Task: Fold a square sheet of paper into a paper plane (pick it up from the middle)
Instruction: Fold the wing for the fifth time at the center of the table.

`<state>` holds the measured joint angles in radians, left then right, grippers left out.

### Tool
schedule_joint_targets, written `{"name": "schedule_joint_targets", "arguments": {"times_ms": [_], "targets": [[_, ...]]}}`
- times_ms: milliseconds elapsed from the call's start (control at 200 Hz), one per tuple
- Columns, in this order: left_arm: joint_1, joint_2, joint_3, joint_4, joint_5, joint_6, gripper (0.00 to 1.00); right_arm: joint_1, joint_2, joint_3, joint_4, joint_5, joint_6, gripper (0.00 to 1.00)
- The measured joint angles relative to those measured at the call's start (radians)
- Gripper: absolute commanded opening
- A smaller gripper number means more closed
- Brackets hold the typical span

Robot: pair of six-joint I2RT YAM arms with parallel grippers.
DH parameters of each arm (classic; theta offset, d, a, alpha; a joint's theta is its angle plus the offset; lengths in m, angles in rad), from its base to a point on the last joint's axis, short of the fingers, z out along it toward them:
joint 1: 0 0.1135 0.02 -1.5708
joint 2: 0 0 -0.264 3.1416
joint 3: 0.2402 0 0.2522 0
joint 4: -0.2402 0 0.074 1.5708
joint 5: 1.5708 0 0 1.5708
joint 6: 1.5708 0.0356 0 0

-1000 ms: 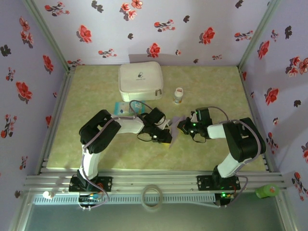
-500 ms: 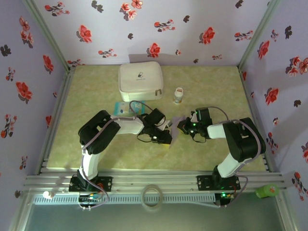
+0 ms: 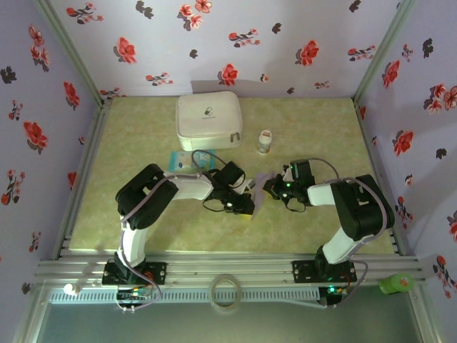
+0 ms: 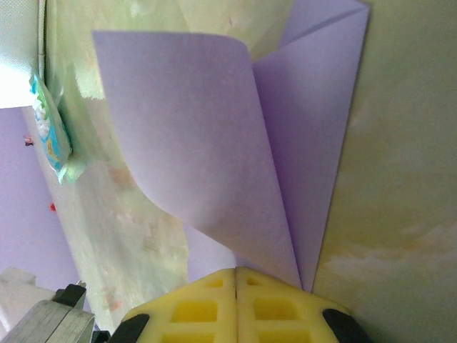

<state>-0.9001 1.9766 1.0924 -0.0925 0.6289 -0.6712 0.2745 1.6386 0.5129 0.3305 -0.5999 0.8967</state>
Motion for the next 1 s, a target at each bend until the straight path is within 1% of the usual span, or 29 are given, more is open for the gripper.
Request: {"name": "schedule_joint_targets", "arguments": {"times_ms": [80,185,280,395,465,600,770,1000], "targets": [[-0.004,-0.026,-0.024,-0.011,-0.011,-0.003,0.19,0.000,0.000,0.000,0.000,0.000,0.000,0.06],[-0.008,-0.071,-0.047,-0.041,-0.040,-0.003,0.21,0.000,0.000,0.000,-0.001,0.001,0.000,0.06],[-0.008,-0.114,-0.048,-0.051,-0.068,-0.005,0.20,0.000,0.000,0.000,-0.001,0.001,0.000,0.06],[-0.008,-0.167,-0.046,-0.043,-0.092,-0.015,0.16,0.000,0.000,0.001,-0.003,0.001,0.000,0.06],[-0.008,-0.174,-0.028,-0.036,-0.094,-0.026,0.13,0.000,0.000,0.001,-0.003,0.001,0.000,0.06],[-0.009,-0.145,0.046,-0.023,-0.082,-0.039,0.11,0.000,0.000,0.001,-0.003,0.001,0.000,0.06],[-0.017,-0.055,0.142,-0.009,-0.051,-0.045,0.11,0.000,-0.001,0.001,-0.004,0.002,0.000,0.06],[-0.032,0.031,0.171,-0.034,-0.042,-0.043,0.10,0.000,-0.001,0.003,-0.008,0.002,0.000,0.06]]}}
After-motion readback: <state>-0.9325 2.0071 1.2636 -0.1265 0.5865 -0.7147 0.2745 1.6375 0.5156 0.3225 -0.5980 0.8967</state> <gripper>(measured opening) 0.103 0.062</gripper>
